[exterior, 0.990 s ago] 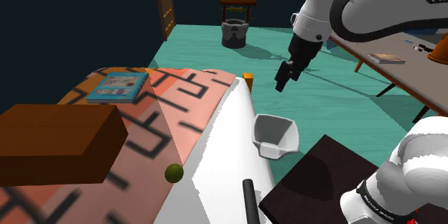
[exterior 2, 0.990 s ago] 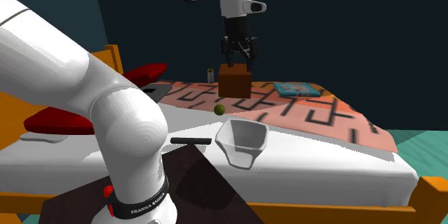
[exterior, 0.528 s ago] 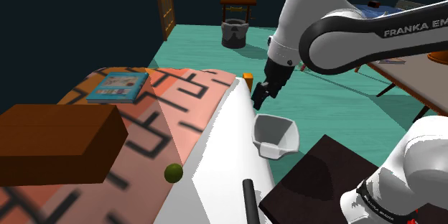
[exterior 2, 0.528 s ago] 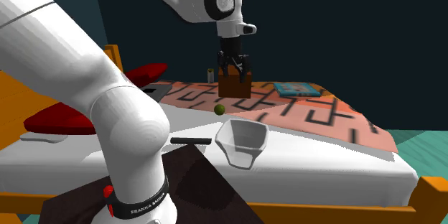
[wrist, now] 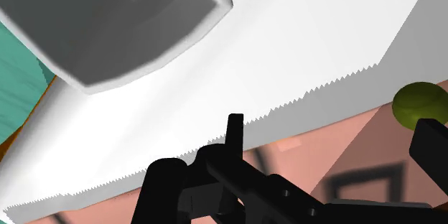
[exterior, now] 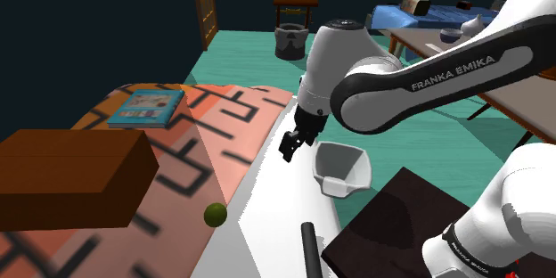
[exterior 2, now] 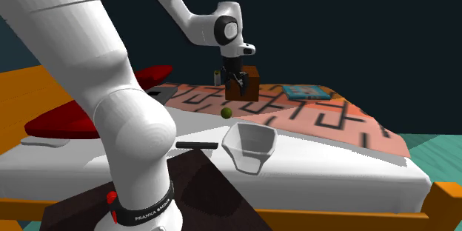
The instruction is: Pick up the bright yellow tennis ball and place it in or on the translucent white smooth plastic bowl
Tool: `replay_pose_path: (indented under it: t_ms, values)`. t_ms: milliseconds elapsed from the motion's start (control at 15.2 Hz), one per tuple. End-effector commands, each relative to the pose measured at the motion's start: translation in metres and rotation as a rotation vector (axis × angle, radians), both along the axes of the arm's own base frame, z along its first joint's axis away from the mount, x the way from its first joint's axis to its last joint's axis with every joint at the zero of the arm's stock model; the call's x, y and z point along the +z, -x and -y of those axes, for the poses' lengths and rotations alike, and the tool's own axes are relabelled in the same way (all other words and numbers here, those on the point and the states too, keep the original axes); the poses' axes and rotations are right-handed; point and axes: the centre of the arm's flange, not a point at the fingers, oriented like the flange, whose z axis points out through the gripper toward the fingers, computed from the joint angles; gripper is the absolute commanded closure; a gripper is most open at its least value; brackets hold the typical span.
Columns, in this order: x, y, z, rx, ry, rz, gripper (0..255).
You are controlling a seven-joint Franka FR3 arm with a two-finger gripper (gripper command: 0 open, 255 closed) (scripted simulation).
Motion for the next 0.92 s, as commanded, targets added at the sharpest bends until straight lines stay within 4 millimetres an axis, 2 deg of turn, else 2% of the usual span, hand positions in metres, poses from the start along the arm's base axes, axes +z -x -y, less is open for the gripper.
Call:
replay_pose_path:
  t_ms: [0,858]
  values:
    - [-0.018,-0.007,-0.019,0.004,-0.01,0.002,0]
    - [-0.123,-0.049,-0.14,0.029,-0.065,0.011,0]
